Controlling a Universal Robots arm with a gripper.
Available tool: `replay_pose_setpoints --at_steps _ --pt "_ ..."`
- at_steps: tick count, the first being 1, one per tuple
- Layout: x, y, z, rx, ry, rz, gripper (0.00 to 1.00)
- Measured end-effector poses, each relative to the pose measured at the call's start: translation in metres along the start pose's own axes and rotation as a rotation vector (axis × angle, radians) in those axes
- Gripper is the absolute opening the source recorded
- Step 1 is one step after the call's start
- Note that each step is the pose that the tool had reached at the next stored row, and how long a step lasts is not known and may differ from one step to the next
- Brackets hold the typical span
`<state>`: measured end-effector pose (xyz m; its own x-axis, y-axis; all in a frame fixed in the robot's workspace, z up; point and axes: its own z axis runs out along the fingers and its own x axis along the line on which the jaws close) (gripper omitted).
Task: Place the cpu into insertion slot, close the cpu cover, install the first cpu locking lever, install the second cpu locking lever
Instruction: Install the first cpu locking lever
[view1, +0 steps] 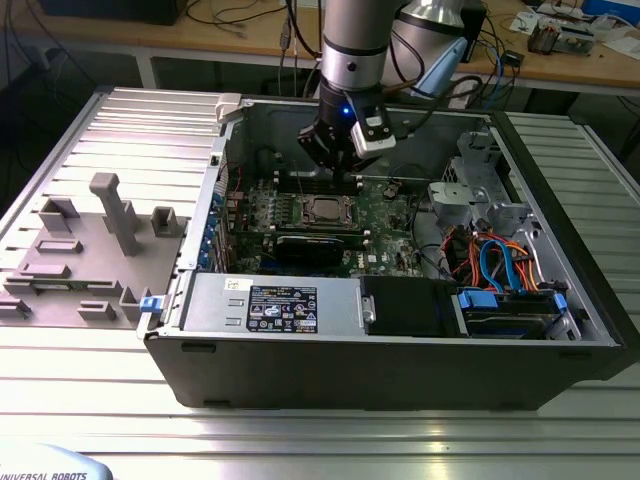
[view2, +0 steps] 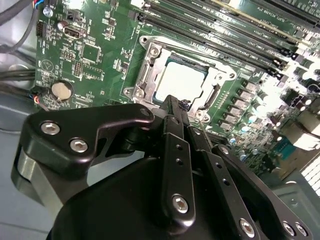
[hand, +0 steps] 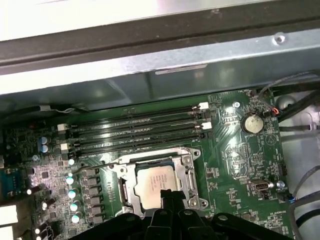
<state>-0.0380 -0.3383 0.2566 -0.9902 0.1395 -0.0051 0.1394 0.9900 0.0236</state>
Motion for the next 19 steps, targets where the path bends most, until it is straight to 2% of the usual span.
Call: replay_pose_setpoints --at_steps 5,6,11,14,15,19 --pt "0.0042 -0.0006 -0.0001 -0.0001 0.0009 -0.035 0.11" --pt "0.0077 -0.0011 -0.0001 -0.0003 0.001 -0.042 0.11" --pt "0.0135 -0.0017 0.0 -0.0005 0.0011 -0.048 0.11" --pt "0.0139 -0.0019 0.0002 -0.0005 0.0027 -0.111 0.11" --pt "0.0145 -0.0019 0.0003 -0.0008 0.0028 -0.119 0.11" --pt "0.028 -0.0038 0.0003 -0.0013 0.0033 -0.135 0.11"
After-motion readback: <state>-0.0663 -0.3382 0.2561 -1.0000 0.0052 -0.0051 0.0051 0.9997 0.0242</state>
